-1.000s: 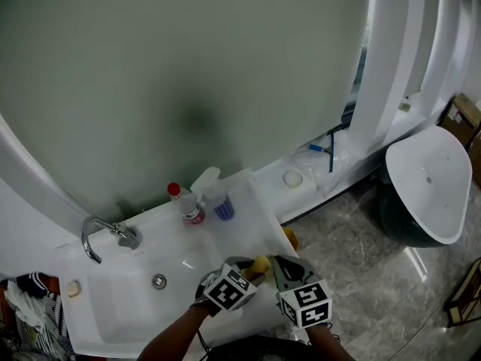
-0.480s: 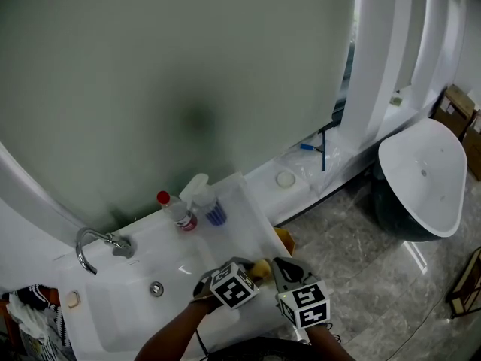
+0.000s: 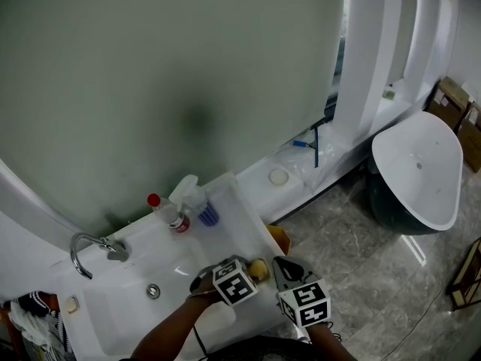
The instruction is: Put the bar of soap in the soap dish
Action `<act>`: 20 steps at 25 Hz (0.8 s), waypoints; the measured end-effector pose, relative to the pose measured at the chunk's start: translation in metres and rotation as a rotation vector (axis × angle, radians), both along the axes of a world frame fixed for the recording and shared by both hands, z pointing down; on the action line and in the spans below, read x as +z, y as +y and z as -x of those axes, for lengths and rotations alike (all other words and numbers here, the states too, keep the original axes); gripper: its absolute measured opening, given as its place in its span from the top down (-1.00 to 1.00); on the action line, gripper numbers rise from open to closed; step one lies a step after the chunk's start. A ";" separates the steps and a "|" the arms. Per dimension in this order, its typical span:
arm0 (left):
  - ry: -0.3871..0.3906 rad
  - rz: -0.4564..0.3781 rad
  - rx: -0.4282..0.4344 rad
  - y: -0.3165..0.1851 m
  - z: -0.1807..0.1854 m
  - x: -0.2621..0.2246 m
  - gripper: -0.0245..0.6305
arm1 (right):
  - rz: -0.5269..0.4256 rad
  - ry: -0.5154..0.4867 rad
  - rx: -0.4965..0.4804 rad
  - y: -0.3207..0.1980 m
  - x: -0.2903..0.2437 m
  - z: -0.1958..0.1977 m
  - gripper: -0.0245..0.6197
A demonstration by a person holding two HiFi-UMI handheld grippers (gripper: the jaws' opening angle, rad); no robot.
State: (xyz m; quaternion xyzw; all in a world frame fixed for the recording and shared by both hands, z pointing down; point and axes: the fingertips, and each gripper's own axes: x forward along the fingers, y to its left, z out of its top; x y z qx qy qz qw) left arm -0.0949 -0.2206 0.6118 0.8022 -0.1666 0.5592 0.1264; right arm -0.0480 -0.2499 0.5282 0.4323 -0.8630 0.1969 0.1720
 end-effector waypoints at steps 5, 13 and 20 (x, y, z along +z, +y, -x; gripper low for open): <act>-0.064 0.013 0.041 0.001 0.000 0.002 0.36 | 0.000 -0.004 0.014 -0.001 -0.001 -0.008 0.89; -0.133 0.039 0.084 0.005 0.001 0.007 0.36 | -0.002 -0.015 0.017 -0.001 -0.002 -0.010 0.89; -0.145 0.038 0.106 0.006 0.001 0.009 0.35 | -0.001 -0.020 0.027 0.000 -0.001 -0.014 0.89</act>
